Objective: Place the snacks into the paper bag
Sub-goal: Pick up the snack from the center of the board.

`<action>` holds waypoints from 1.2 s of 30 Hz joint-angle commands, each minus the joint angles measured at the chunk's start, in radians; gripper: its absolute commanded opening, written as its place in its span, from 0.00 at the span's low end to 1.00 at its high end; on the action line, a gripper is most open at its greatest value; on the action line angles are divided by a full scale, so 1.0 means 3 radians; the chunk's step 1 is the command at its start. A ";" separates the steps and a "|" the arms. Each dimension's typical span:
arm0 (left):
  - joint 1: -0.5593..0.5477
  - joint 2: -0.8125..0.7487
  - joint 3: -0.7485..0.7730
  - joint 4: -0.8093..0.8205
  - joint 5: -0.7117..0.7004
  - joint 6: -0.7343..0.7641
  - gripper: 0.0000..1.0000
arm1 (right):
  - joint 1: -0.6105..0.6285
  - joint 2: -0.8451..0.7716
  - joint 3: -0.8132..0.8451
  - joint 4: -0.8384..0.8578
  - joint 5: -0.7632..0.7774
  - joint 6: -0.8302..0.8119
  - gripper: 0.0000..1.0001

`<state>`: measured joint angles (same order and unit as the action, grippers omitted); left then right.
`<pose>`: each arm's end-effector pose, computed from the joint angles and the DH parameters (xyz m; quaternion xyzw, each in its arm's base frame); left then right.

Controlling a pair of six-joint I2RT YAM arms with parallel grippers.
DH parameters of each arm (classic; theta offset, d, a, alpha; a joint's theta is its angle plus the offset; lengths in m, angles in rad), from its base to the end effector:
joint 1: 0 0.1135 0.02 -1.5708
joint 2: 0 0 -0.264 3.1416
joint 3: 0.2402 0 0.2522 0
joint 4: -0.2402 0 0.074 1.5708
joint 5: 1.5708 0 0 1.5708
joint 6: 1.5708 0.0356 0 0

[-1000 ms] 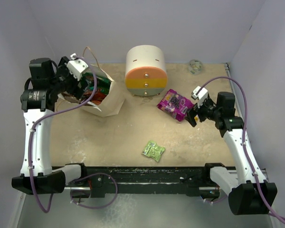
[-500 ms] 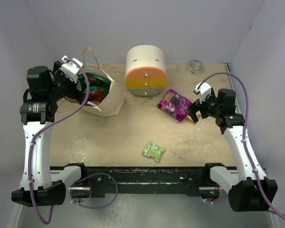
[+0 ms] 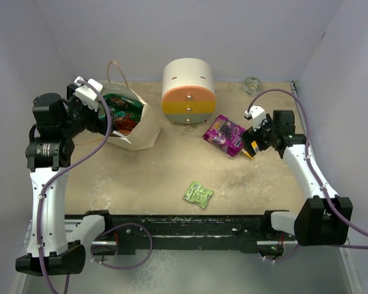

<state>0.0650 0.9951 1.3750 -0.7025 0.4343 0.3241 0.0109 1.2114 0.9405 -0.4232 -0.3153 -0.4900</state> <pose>0.1829 -0.0031 0.4478 0.2272 0.7695 -0.0612 0.5937 0.2620 0.0139 0.2839 -0.2862 0.8498 0.0386 0.4409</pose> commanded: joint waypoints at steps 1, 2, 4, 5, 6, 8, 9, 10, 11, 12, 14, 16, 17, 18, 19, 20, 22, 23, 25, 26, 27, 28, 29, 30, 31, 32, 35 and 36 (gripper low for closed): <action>0.0018 -0.0097 -0.0042 0.0138 0.0051 -0.0047 0.99 | -0.0011 0.0127 0.0158 -0.0036 0.0130 -0.0102 0.95; 0.0016 -0.0099 -0.0038 0.0130 0.0057 -0.0047 0.99 | -0.0011 0.0153 0.0169 -0.0040 0.0079 -0.0095 0.94; 0.0018 -0.0105 -0.0052 0.0128 0.0088 -0.0029 0.99 | -0.0002 0.0190 0.0191 -0.0051 -0.0077 -0.0102 0.92; 0.0018 -0.0110 -0.0062 0.0119 0.0119 -0.0011 0.99 | 0.0010 0.0206 0.0193 -0.0057 -0.0150 -0.0109 0.91; 0.0018 -0.0108 -0.0071 0.0105 0.0157 0.0015 0.99 | 0.0030 0.0226 0.0194 -0.0050 -0.0195 -0.0114 0.90; 0.0018 -0.0105 -0.0086 0.0079 0.0228 0.0060 0.99 | 0.0091 0.0274 0.0194 -0.0041 -0.0275 -0.0125 0.87; 0.0018 -0.0108 -0.0095 0.0074 0.0234 0.0070 0.99 | 0.0141 0.0301 0.0293 -0.0035 -0.0294 -0.0130 0.86; 0.0020 -0.0110 -0.0102 0.0076 0.0228 0.0074 0.99 | 0.0200 0.0329 0.0303 -0.0007 -0.0292 -0.0129 0.84; 0.0021 -0.0120 -0.0108 0.0074 0.0225 0.0082 0.99 | 0.0260 0.0360 0.0303 0.0028 -0.0281 -0.0123 0.83; 0.0019 -0.0122 -0.0107 0.0069 0.0221 0.0092 0.99 | 0.0329 0.0390 0.0306 0.0069 -0.0256 -0.0121 0.81; 0.0018 -0.0125 -0.0092 0.0039 0.0218 0.0113 0.99 | 0.0457 0.0465 0.0307 0.0170 -0.0197 -0.0109 0.80; 0.0021 -0.0131 -0.0073 0.0011 0.0235 0.0146 0.99 | 0.0550 0.0551 0.0321 0.0251 -0.0160 -0.0102 0.78; 0.0019 -0.0140 -0.0064 -0.0002 0.0242 0.0160 0.99 | 0.0582 0.0615 0.0332 0.0274 -0.0156 -0.0100 0.78; 0.0018 -0.0150 -0.0059 -0.0009 0.0246 0.0175 0.99 | 0.0607 0.0666 0.0351 0.0291 -0.0156 -0.0100 0.78; 0.0018 -0.0155 -0.0054 -0.0015 0.0249 0.0189 0.99 | 0.0630 0.0713 0.0375 0.0301 -0.0142 -0.0103 0.77; 0.0021 -0.0160 -0.0046 -0.0021 0.0254 0.0195 0.99 | 0.0654 0.0760 0.0389 0.0314 -0.0121 -0.0102 0.77; 0.0018 -0.0167 -0.0039 -0.0037 0.0267 0.0198 0.99 | 0.0694 0.0814 0.0405 0.0314 -0.0100 -0.0105 0.76; 0.0018 -0.0162 -0.0040 -0.0043 0.0284 0.0194 0.99 | 0.0707 0.0823 0.0408 0.0296 -0.0097 -0.0109 0.76; 0.0018 -0.0168 -0.0051 -0.0063 0.0310 0.0193 0.99 | 0.0720 0.0804 0.0383 0.0291 -0.0017 -0.0098 0.75; 0.0018 -0.0167 -0.0060 -0.0072 0.0314 0.0193 0.99 | 0.0721 0.0789 0.0360 0.0285 0.0069 -0.0099 0.75; 0.0018 -0.0168 -0.0069 -0.0073 0.0308 0.0193 0.99 | 0.0721 0.0769 0.0339 0.0245 0.0146 -0.0129 0.76; 0.0018 -0.0174 -0.0088 -0.0066 0.0303 0.0193 0.99 | 0.0721 0.0749 0.0303 0.0142 0.0177 -0.0157 0.76; 0.0018 -0.0183 -0.0103 -0.0054 0.0299 0.0193 0.99 | 0.0721 0.0731 0.0266 0.0090 0.0202 -0.0148 0.76; 0.0018 -0.0194 -0.0119 -0.0041 0.0300 0.0190 0.99 | 0.0716 0.0699 0.0198 0.0089 0.0295 -0.0153 0.77; 0.0018 -0.0201 -0.0135 -0.0030 0.0300 0.0188 0.99 | 0.0715 0.0656 0.0091 0.0098 0.0396 -0.0175 0.77; 0.0018 -0.0203 -0.0146 -0.0022 0.0305 0.0185 0.99 | 0.0718 0.0609 0.0014 0.0122 0.0486 -0.0195 0.78; 0.0018 -0.0199 -0.0167 -0.0009 0.0321 0.0169 0.99 | 0.0710 0.0539 -0.0173 0.0193 0.0732 -0.0249 0.78; 0.0018 -0.0198 -0.0175 -0.0006 0.0324 0.0163 0.99 | 0.0708 0.0549 -0.0205 0.0205 0.0778 -0.0269 0.77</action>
<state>0.0650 0.9466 1.3327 -0.7341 0.5030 0.3630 0.2234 1.4044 0.9245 -0.3634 -0.1947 -0.5354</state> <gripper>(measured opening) 0.991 0.777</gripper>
